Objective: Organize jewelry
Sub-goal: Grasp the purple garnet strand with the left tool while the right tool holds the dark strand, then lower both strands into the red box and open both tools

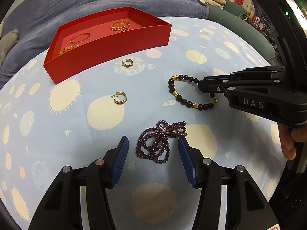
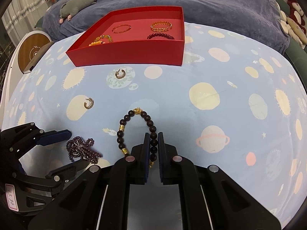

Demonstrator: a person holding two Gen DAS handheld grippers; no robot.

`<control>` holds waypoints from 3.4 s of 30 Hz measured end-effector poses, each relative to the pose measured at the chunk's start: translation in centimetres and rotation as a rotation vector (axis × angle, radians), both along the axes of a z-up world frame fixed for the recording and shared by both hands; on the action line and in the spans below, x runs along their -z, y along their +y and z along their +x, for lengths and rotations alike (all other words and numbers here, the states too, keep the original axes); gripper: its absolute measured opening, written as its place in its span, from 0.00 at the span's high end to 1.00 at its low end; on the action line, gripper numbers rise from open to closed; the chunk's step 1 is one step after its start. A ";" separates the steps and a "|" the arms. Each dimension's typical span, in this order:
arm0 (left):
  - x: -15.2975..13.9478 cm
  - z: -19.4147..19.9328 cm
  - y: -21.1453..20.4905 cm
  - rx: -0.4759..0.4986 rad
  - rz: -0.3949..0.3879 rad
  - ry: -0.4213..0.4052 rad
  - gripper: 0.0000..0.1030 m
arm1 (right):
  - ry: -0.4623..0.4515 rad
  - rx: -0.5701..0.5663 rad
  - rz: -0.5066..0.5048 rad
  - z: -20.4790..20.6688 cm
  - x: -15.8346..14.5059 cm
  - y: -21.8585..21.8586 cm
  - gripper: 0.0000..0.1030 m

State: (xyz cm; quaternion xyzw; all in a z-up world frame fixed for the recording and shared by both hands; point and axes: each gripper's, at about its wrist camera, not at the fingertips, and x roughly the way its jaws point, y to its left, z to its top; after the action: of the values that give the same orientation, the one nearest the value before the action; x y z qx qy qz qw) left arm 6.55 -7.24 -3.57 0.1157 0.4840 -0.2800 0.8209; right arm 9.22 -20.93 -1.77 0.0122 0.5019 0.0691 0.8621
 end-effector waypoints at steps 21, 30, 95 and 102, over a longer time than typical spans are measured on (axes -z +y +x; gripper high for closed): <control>-3.7 2.2 0.8 -0.048 -0.093 -0.030 0.93 | -0.074 0.003 0.060 1.0 -3.4 1.3 0.93; -6.4 4.4 2.7 -0.134 -0.137 -0.063 0.93 | -0.145 0.030 0.097 2.0 -6.7 1.3 0.93; -7.4 20.4 5.7 -0.445 -0.132 -0.093 0.58 | -0.238 0.145 0.121 14.9 -8.8 -0.1 0.69; -8.9 17.1 6.3 -0.442 -0.129 -0.112 0.58 | -0.258 0.137 0.095 10.6 -10.0 0.2 0.69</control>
State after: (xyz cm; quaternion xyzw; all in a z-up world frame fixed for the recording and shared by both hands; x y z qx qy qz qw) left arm 23.69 -0.91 5.35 -0.0303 0.4324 -0.1167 0.8936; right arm 19.79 -20.74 8.24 0.0785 0.3811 0.0349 0.9206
